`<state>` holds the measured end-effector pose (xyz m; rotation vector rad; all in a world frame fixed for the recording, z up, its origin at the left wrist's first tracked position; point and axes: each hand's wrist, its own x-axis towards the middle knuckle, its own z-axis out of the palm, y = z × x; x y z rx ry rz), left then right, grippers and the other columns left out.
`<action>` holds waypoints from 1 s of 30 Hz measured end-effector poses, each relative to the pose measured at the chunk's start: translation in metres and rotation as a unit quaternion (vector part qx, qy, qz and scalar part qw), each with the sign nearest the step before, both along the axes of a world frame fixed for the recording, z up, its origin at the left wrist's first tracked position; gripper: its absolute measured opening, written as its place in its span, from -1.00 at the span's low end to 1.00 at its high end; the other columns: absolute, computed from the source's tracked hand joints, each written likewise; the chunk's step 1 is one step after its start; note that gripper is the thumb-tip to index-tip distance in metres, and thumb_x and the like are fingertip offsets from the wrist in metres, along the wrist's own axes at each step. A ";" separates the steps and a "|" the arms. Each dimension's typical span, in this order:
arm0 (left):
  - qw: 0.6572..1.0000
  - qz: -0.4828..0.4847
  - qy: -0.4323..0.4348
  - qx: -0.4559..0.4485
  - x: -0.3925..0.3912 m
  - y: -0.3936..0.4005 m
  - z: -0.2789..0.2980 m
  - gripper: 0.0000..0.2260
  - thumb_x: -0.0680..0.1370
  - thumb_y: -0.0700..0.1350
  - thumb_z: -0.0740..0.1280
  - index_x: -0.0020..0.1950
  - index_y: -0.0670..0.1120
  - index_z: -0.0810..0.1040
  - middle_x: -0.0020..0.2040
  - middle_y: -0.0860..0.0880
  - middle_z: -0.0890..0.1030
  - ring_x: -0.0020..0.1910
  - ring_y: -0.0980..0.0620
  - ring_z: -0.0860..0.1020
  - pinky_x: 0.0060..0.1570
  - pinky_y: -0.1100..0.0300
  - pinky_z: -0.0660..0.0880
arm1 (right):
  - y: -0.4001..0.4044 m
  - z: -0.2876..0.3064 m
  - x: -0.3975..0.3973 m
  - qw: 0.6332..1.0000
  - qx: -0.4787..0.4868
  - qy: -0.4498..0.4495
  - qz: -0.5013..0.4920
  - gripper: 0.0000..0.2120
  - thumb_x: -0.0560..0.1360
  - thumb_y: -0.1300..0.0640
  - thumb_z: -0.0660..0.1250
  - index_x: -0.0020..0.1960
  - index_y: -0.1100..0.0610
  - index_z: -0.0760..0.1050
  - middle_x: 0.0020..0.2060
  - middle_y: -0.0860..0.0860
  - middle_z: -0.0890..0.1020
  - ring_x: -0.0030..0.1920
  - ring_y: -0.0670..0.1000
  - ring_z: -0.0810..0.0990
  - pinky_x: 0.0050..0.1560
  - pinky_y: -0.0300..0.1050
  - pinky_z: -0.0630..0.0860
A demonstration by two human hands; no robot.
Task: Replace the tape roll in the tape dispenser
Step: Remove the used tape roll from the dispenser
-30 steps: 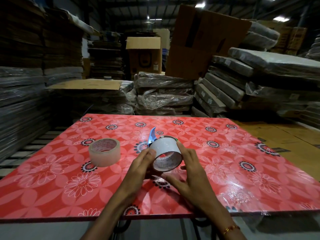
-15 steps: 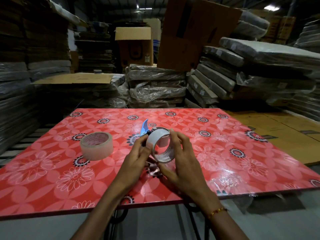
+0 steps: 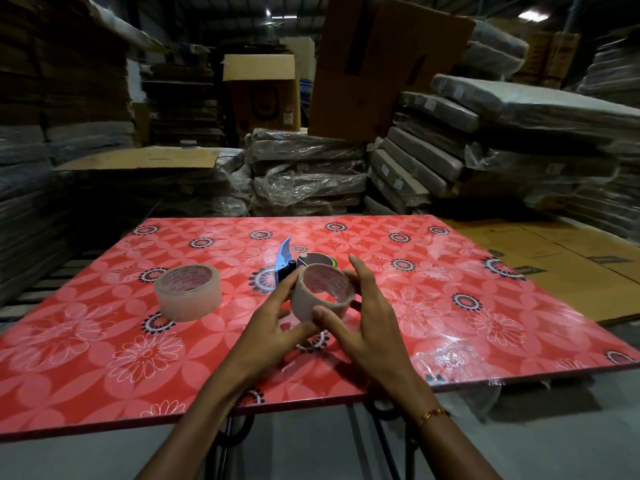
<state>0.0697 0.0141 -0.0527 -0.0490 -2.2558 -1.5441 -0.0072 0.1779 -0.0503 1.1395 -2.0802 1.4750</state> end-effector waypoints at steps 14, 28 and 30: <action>0.999 0.007 -0.020 -0.027 -0.004 -0.002 -0.003 -0.30 0.47 0.03 0.50 0.52 0.26 0.24 0.36 0.19 0.52 0.32 0.19 0.51 0.32 0.07 0.48 | 0.000 -0.005 -0.008 0.997 0.017 -0.079 -0.006 -0.09 0.37 -0.31 0.46 0.58 -0.08 0.15 0.40 -0.15 0.46 0.37 -0.12 0.49 0.35 0.01 0.51; 0.997 0.060 -0.016 -0.041 -0.014 -0.010 -0.014 -0.88 0.54 -0.12 0.43 0.06 0.00 0.66 -0.02 0.07 0.72 -0.01 0.16 0.67 0.09 0.17 0.57 | 0.075 0.002 -0.094 0.967 0.118 -0.136 -0.181 -0.11 0.45 -0.07 0.50 0.60 0.11 0.09 0.51 0.13 0.34 0.45 0.14 0.40 0.42 0.10 0.40; 0.997 0.061 -0.016 -0.039 -0.014 -0.010 -0.014 -0.89 0.54 -0.13 0.42 0.04 0.00 0.67 -0.04 0.07 0.72 -0.02 0.15 0.67 0.09 0.15 0.58 | 0.085 0.001 -0.102 0.962 0.120 -0.148 -0.198 -0.12 0.46 -0.07 0.50 0.60 0.10 0.09 0.49 0.16 0.35 0.43 0.18 0.42 0.39 0.15 0.44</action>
